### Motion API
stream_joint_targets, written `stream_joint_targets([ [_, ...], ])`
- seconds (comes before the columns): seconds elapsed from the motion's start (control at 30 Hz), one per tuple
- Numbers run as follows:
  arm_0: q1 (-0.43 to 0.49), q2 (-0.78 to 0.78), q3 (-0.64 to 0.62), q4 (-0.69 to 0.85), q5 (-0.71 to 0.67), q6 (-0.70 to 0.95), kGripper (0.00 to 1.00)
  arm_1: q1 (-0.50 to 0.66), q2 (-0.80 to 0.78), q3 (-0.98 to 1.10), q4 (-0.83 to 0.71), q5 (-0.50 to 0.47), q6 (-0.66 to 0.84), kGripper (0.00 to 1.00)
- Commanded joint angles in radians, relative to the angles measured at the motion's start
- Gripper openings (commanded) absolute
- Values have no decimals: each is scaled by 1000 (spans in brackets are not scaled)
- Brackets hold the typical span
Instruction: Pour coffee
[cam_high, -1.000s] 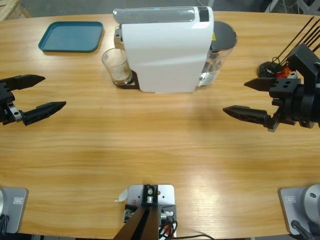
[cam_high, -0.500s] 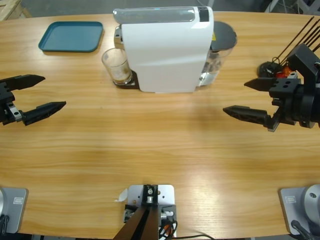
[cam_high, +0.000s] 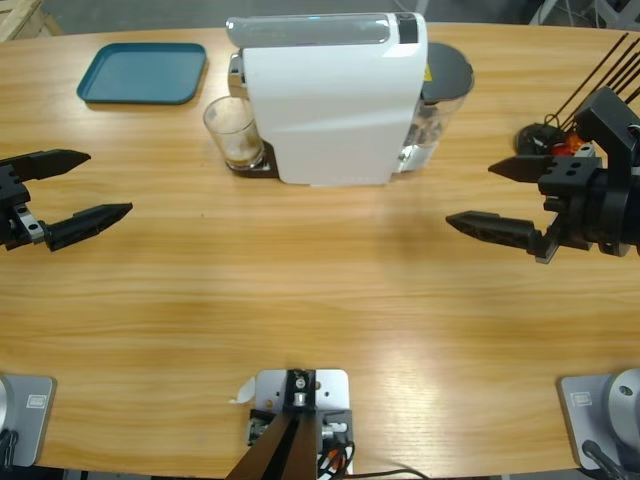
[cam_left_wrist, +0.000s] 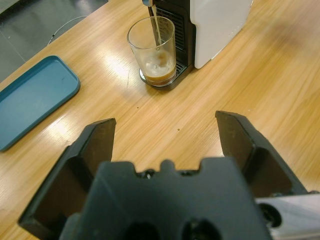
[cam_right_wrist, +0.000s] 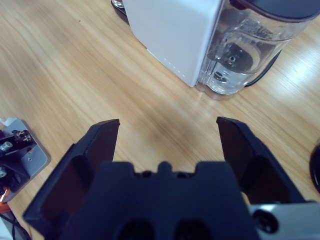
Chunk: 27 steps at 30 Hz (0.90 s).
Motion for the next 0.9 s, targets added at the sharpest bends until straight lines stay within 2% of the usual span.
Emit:
stream_joint_targets([
  [0.03, -2, 25, 33, -13, 5, 8, 872, 9, 10, 38, -7, -18, 13, 867],
  [0.9, -3, 40, 31, -13, 2, 8, 872, 9, 18, 37, -7, -17, 15, 867],
])
